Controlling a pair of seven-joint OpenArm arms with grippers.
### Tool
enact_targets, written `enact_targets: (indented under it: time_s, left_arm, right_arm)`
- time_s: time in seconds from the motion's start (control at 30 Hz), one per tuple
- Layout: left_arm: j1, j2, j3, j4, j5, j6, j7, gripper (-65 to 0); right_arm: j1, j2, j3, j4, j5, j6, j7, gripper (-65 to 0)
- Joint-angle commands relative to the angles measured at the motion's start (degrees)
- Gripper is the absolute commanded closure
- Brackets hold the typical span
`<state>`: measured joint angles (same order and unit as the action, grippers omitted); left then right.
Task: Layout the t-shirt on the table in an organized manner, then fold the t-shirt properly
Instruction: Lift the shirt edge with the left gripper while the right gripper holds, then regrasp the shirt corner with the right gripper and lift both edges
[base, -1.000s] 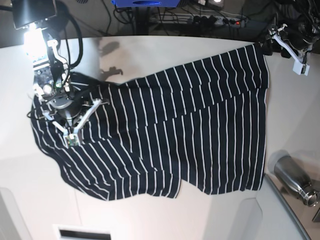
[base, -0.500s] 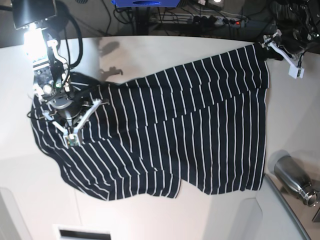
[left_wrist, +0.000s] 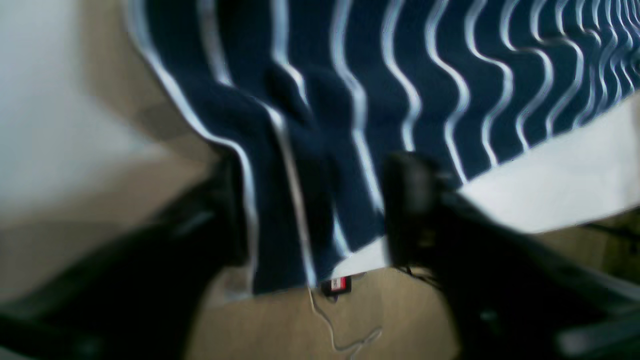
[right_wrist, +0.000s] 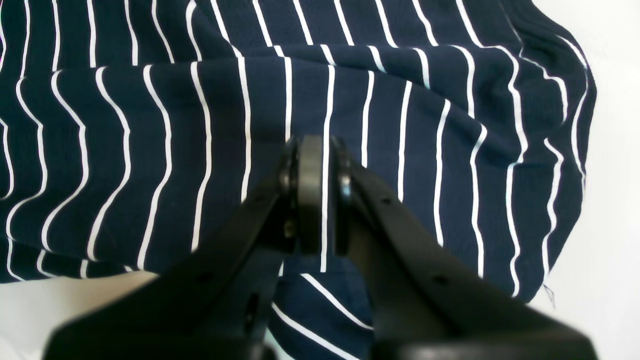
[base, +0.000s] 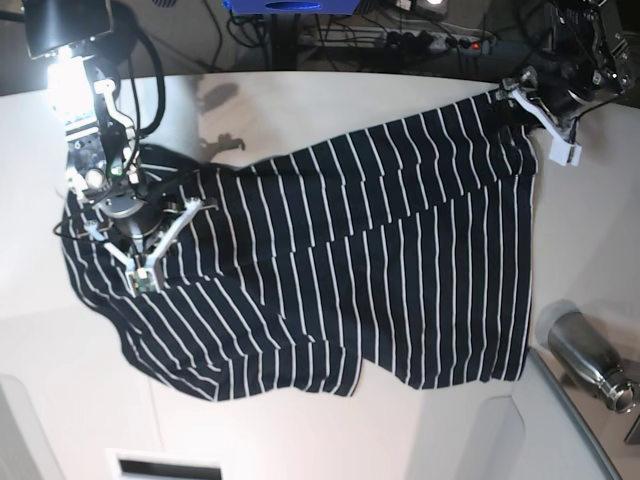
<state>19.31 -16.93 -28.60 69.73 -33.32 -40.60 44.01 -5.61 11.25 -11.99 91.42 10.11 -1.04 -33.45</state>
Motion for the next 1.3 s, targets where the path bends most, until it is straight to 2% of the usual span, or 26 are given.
enact_targets:
  time_s: [0.0, 0.1, 0.23, 0.33, 0.4, 0.5, 0.53, 0.57, 0.7, 0.8, 0.93, 1.07, 1.2, 1.27]
  left_arm:
    - [1.0, 0.9, 2.1, -0.9, 3.7, 0.6, 5.1, -24.2]
    - [1.0, 0.9, 3.9, -0.9, 3.7, 0.6, 5.1, -11.5]
    - [0.9, 0.4, 1.0, -1.0, 3.7, 0.6, 5.1, -0.3]
    - [0.8, -1.2, -1.1, -0.7, 3.7, 0.6, 5.1, 0.0]
    - [0.8, -2.1, -1.4, -0.4, 3.7, 0.6, 5.2, 0.0]
    - [0.7, -3.1, -1.4, -0.3, 3.7, 0.6, 5.2, 0.0]
    - [0.4, -3.1, -1.4, -0.3, 3.7, 0.6, 5.2, 0.0]
    - [-0.1, -3.1, -1.4, -0.3, 3.7, 0.6, 5.3, 0.0]
    - [-0.7, -3.3, -1.2, -0.4, 3.7, 0.6, 5.4, 0.0]
    - [-0.8, -3.3, -1.1, -0.4, 3.7, 0.6, 5.4, 0.0]
    - [-0.9, -3.4, -1.0, -0.4, 3.7, 0.6, 5.4, 0.0]
    - [-0.9, -3.5, -1.3, -0.4, 3.7, 0.6, 5.4, 0.0]
    - [-0.9, -3.5, -1.0, -0.4, 3.7, 0.6, 5.4, 0.0]
    - [-0.9, -3.5, -1.0, -0.4, 3.7, 0.6, 5.4, 0.0]
  right_arm:
    - [0.8, 0.2, 1.0, 0.8, -0.1, -0.4, 1.3, -3.6]
    - [0.6, -1.3, 5.5, 0.8, 0.0, -0.4, 1.1, -3.6]
    - [-1.6, -5.8, 17.1, 1.3, 0.0, -0.4, 1.1, -4.4]
    - [-3.1, -9.0, 25.2, 1.3, 0.0, -0.4, 0.9, -5.6]
    - [-4.2, -10.1, 27.9, 1.5, 0.1, -0.3, -0.8, -13.2]
    - [-5.6, -12.2, 31.1, 3.9, 0.7, -0.1, -5.2, -31.2]
    - [-6.1, -13.0, 32.8, 5.2, 1.8, 0.0, -6.3, -35.7]
    - [-6.5, -13.4, 34.2, 6.2, 3.5, 0.0, -7.3, -37.5]
    - [-7.2, -13.0, 40.3, 8.1, 16.7, 0.0, -15.6, -37.7]
    - [-6.8, -11.6, 44.2, 4.5, 23.5, 0.0, -17.3, -37.7]
    - [-4.9, -7.2, 44.2, -2.3, 23.8, 0.0, -15.4, -37.5]
    - [-4.4, -5.3, 44.1, -8.5, 23.9, 0.6, -14.2, -37.5]
    - [-4.0, -4.8, 44.1, -13.0, 23.9, 7.4, -12.5, -37.5]
    - [-3.9, -4.7, 44.1, -14.4, 23.9, 8.6, -12.2, -37.5]
